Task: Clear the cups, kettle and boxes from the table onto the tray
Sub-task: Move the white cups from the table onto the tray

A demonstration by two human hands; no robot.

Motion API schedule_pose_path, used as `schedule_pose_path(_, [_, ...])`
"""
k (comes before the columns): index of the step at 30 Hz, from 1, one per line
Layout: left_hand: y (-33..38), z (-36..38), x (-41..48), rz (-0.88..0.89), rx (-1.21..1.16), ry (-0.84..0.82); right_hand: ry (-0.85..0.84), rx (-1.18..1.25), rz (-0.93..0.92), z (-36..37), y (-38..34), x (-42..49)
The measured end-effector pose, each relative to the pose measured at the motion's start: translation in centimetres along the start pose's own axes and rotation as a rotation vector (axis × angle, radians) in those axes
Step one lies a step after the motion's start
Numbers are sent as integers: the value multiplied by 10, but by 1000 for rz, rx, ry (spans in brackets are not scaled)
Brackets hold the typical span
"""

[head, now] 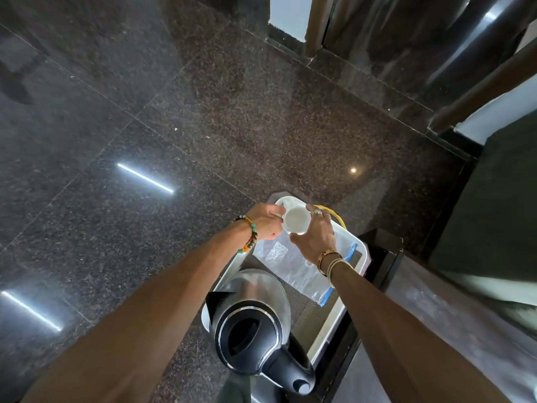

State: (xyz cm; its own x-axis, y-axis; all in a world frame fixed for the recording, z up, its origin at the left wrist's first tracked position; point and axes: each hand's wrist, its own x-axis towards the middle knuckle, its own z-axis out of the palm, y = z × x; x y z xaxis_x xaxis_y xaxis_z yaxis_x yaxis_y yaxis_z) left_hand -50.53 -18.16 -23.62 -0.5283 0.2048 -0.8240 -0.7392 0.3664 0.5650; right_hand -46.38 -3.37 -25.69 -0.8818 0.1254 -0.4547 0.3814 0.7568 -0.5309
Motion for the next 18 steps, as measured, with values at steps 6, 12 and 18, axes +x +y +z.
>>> schedule_pose_path(6, [9, 2, -37, 1, 251, 212, -14, -1, -13, -31, -1, -26])
schedule_pose_path(12, [41, 18, -99, 131, 366, 326, 89, 86, 24, -98, 0, -75])
schedule_pose_path(18, [79, 79, -180, 339, 228, 381, 271, 161, -25, -184, -4, -150])
